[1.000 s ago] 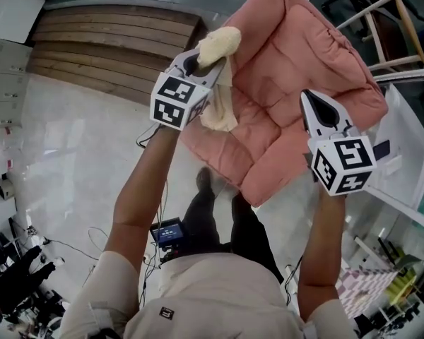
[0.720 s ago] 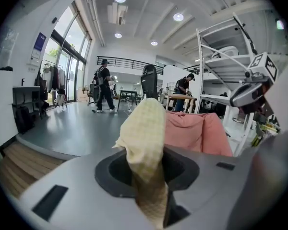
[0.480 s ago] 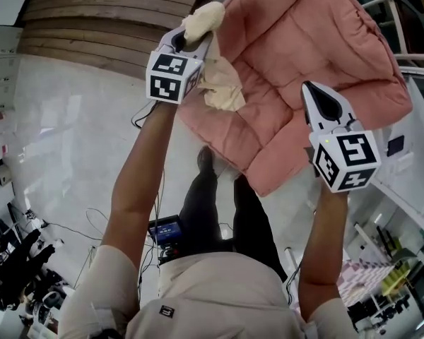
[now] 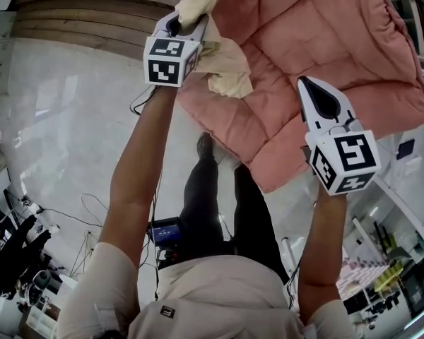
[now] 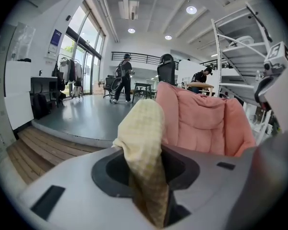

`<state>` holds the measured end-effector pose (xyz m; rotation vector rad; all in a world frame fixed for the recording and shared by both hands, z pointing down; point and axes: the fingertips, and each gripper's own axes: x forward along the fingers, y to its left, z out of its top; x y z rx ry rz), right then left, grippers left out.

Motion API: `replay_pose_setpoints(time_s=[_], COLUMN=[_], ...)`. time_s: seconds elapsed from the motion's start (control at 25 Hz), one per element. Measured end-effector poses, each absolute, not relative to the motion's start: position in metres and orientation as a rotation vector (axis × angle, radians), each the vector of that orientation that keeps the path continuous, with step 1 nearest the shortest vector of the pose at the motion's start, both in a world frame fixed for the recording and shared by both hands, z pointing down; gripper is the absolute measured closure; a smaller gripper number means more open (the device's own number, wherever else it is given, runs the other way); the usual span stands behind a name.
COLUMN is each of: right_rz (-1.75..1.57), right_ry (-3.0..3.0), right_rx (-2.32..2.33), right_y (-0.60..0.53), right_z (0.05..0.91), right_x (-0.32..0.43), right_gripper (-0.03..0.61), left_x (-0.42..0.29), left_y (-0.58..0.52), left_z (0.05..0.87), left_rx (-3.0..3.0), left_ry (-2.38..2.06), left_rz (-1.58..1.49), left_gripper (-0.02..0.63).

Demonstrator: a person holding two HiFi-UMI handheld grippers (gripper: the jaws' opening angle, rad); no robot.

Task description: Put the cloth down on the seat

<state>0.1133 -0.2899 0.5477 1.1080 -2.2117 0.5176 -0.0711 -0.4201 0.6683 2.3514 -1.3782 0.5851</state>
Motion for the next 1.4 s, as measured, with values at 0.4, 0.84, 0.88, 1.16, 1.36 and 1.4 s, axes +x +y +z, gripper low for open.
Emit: replay_pose_setpoints(time_s=[0.4,0.84,0.88,1.16,1.36,1.4], right_rz=[0.546,0.513,0.511,0.472,0.424,0.414], right_ry=[-2.214,-2.232,-2.235,-2.259,-2.288,-2.296], right_rx=[1.034,1.008,1.006,1.007,1.012,1.014], right_y=[-0.285,-0.291,-0.291,-0.295,-0.299,-0.298], right_z=[0.581,0.568,0.566,0.533,0.493,0.484], right_x=[0.095,0.074,0.073,0.062,0.053,0.053], right_gripper=[0.584,0.584,0.584,0.584,0.584,0.584], left_x=[-0.11,-0.141,-0.143,-0.152,-0.151,-0.149], left_y=[-0.419,-0.398,-0.397,-0.38,-0.369,-0.366], left_z=[0.72,0.721,0.716,0.664,0.593,0.578], left_rx=[2.208,2.153,2.162,2.242,2.319,2.341], left_ry=[-1.463,-1.505,-1.51,-1.553,-1.581,-1.584], left_rz=[0.661,0.777,0.785,0.759,0.67,0.651], left_gripper=[0.472,0.388,0.376,0.36,0.36,0.36])
